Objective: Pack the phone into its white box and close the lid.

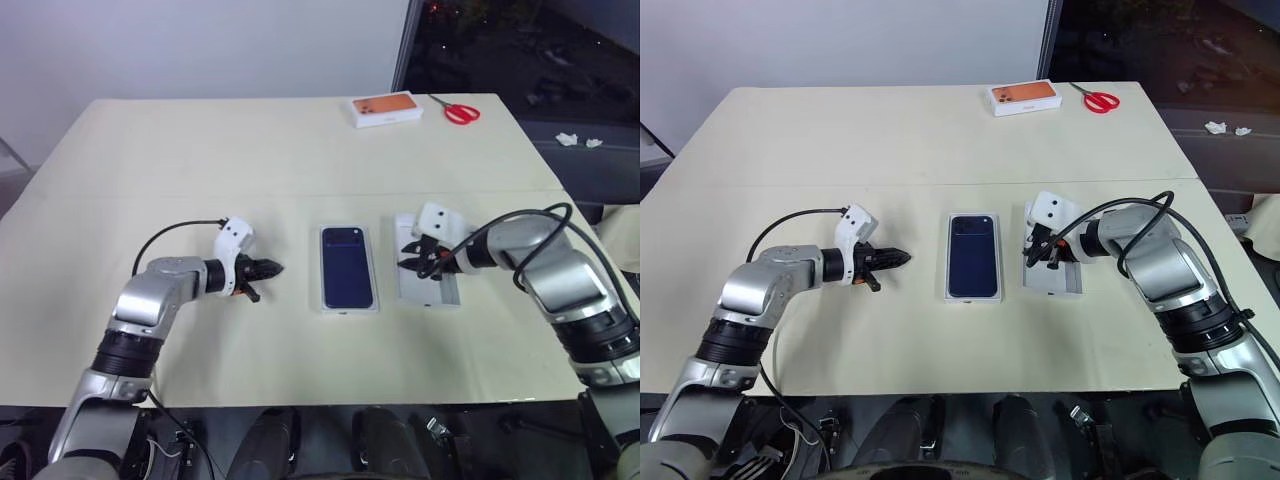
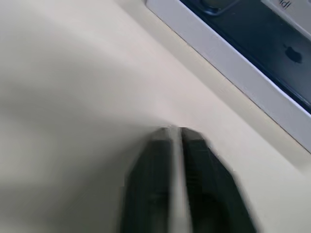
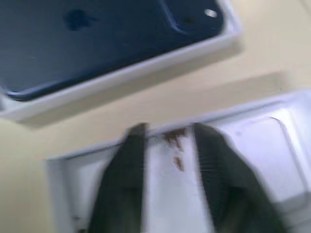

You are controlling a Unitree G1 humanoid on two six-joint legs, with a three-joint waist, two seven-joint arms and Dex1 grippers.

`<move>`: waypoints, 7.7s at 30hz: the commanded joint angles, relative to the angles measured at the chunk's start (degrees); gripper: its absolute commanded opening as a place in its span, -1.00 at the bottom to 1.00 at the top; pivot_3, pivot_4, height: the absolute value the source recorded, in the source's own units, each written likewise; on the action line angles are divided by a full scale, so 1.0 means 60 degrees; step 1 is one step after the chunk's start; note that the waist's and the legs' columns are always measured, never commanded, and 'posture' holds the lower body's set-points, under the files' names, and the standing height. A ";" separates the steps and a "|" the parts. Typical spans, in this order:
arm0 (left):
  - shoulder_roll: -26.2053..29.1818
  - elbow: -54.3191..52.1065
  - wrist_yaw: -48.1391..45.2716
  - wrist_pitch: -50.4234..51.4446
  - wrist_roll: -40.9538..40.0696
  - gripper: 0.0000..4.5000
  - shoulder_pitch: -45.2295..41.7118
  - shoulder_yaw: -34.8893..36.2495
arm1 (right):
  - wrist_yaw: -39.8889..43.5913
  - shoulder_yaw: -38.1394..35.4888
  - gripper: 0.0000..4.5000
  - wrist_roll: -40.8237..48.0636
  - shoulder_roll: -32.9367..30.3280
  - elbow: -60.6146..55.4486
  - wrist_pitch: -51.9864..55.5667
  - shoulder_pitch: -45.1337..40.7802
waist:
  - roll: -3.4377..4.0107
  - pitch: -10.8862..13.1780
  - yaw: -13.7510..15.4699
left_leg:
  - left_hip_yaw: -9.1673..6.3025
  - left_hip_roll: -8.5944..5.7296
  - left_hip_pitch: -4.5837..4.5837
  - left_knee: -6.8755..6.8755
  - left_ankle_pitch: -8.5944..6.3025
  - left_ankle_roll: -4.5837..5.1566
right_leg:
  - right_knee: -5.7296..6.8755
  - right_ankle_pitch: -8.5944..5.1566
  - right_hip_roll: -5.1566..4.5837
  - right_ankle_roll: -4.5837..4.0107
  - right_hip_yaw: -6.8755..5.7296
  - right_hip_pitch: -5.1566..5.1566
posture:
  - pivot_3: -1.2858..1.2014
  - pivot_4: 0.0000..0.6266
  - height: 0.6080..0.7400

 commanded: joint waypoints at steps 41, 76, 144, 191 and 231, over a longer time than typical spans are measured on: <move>0.0209 -0.1468 -0.0346 -0.3120 -0.1038 0.99 0.1464 0.1810 | -1.2451 -0.3045 1.00 0.8375 0.3139 -0.1303 0.8426 -0.0769 | 0.0014 0.0009 -0.0043 | 0.0020 0.0000 -0.0041 -0.0027 0.0008 -0.0006 | 0.0017 0.0006 -0.0005 -0.0009 0.0016 -0.0069 | 0.03 -0.52 1.00; 0.0263 -0.1780 0.0119 -0.2671 -0.1220 1.00 0.1370 0.1785 | -1.5604 -0.2572 -0.97 1.0119 0.2909 -0.0696 0.8426 -0.0666 | 0.0014 0.0009 -0.0036 | 0.0030 0.0022 -0.0040 0.0005 0.0000 0.0014 | 0.0016 0.0006 0.0022 -0.0008 0.0017 -0.0049 | 0.03 -0.52 1.00; -0.0151 -0.2258 0.0384 -0.2376 -0.2029 0.77 0.2202 0.1994 | -1.4247 -0.2393 -1.00 1.7041 0.6858 0.1577 0.2504 0.1176 | 0.0033 0.0020 -0.0289 | 0.0046 0.0038 -0.0039 -0.0008 -0.0002 0.0016 | 0.0039 0.0005 0.0039 -0.0007 0.0043 -0.0077 | 0.03 -0.52 1.00; -0.0524 -0.0854 0.1593 -0.2182 -0.0602 -0.83 0.1157 0.1300 | -0.3925 0.0260 -0.99 0.2061 0.1834 0.0195 -0.2445 -0.0043 | 0.0020 0.0039 -0.0003 | 0.0044 0.0030 -0.0048 0.0022 -0.0008 0.0019 | 0.0004 0.0015 0.0031 0.0012 0.0038 -0.0058 | 0.03 -0.52 1.00; -0.1728 -0.1547 0.0545 0.0769 -0.1335 -0.83 0.0996 -0.0275 | -0.1894 0.0191 -0.99 -0.0475 0.0646 -0.1068 -0.3191 0.1360 | 0.0017 0.0040 -0.0013 | 0.0042 0.0027 -0.0044 0.0025 0.0002 0.0001 | 0.0015 0.0016 0.0033 0.0013 0.0040 -0.0057 | 0.03 -0.52 1.00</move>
